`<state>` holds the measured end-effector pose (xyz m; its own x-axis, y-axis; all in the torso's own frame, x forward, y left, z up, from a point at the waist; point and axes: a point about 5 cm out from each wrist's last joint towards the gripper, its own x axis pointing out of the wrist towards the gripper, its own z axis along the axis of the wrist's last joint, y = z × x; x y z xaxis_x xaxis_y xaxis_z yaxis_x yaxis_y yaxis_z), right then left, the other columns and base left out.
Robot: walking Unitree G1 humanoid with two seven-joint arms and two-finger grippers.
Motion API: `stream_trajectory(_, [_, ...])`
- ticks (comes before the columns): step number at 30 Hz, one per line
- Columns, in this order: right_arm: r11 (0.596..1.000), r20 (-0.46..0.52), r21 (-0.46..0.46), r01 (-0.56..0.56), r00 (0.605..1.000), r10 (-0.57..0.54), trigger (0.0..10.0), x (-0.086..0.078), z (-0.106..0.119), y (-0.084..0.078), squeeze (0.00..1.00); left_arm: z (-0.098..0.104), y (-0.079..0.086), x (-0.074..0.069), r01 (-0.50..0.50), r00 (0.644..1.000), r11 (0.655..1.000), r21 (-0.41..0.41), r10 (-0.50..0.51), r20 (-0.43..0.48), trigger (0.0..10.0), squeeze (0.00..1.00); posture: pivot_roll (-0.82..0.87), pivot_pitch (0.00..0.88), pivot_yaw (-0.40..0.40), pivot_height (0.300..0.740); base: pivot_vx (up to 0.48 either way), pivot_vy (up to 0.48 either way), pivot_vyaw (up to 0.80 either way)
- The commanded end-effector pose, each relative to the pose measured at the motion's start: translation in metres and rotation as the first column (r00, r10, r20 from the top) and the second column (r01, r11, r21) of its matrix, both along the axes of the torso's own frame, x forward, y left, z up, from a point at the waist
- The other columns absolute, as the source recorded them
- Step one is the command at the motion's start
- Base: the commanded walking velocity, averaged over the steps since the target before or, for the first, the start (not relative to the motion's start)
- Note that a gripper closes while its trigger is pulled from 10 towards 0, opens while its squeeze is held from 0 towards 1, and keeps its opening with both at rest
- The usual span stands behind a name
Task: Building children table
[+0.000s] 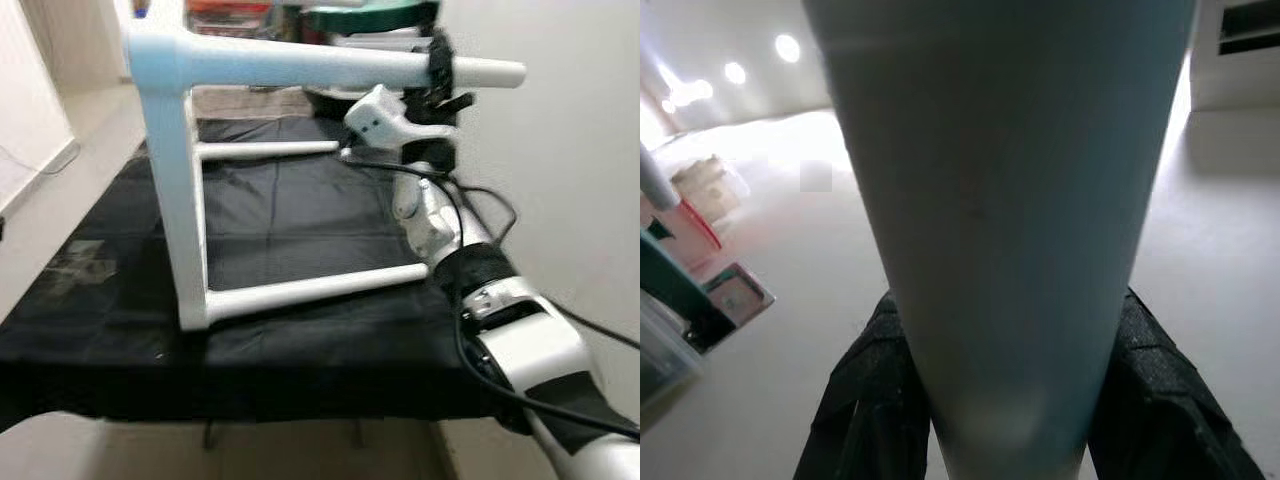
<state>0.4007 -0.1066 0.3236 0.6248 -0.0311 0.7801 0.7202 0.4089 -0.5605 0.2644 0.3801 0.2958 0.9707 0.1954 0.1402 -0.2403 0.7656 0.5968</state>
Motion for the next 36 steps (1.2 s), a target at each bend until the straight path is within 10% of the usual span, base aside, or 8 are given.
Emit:
stream_trajectory(1, [0.996, -0.055, 0.077, -0.048, 0.997, 0.052, 0.0, 0.001, -0.013, 0.003, 0.0, 0.007, -0.007, 0.003, 0.058, 0.998, 0.997, -0.06, -0.056, 0.028, 10.0, 0.0, 0.14, 0.043, 0.016, 0.74, 0.0, 0.0, 0.0])
stream_trajectory(3, [0.995, -0.058, 0.079, -0.057, 0.996, 0.062, 0.0, 0.001, -0.014, 0.005, 0.0, 0.009, -0.02, 0.008, 0.115, 0.992, 0.987, -0.108, -0.108, 0.071, 10.0, 0.0, 0.14, 0.043, 0.016, 0.74, 0.0, 0.0, 0.0])
stream_trajectory(5, [0.991, -0.089, 0.082, -0.105, 0.99, 0.112, 10.0, 0.0, -0.024, 0.016, 0.0, -0.02, -0.071, 0.014, 0.243, 0.969, 0.946, -0.217, -0.227, 0.097, 10.0, 0.0, 0.13, 0.047, 0.014, 0.74, 0.0, 0.0, 0.0])
stream_trajectory(8, [0.991, -0.089, 0.082, -0.105, 0.99, 0.112, 10.0, 0.0, -0.024, 0.016, 0.0, -0.02, -0.071, 0.014, 0.243, 0.969, 0.946, -0.217, -0.227, 0.097, 10.0, 0.0, 0.13, 0.047, 0.014, 0.74, 0.0, 0.0, 0.0])
stream_trajectory(10, [0.981, -0.128, 0.093, -0.168, 0.975, 0.179, 10.0, -0.002, -0.034, 0.03, 0.0, -0.058, -0.119, 0.009, 0.297, 0.955, 0.908, -0.297, -0.274, 0.116, 10.0, 0.0, 0.13, 0.051, 0.008, 0.74, 0.0, 0.0, 0.0])
stream_trajectory(13, [0.977, -0.115, 0.086, -0.194, 0.972, 0.203, 10.0, -0.006, -0.038, 0.037, 0.0, -0.083, -0.147, -0.002, 0.257, 0.966, 0.906, -0.335, -0.227, 0.128, 10.0, 0.0, 0.13, 0.057, 0.007, 0.74, 0.0, 0.0, 0.0])
stream_trajectory(25, [0.98, -0.065, 0.048, -0.193, 0.979, 0.196, 10.0, -0.007, -0.028, 0.044, 0.0, -0.121, -0.182, -0.051, -0.035, 0.996, 0.929, -0.369, 0.063, 0.064, 10.0, 0.0, 0.13, 0.064, -0.009, 0.74, 0.0, 0.0, 0.0])
stream_trajectory(36, [0.978, -0.055, 0.043, -0.202, 0.977, 0.204, 10.0, -0.007, -0.023, 0.046, 0.0, -0.139, -0.24, -0.061, 0.088, 0.992, 0.838, -0.539, -0.125, -0.032, 10.0, 0.0, 0.12, 0.071, -0.017, 0.74, 0.0, 0.0, 0.0])
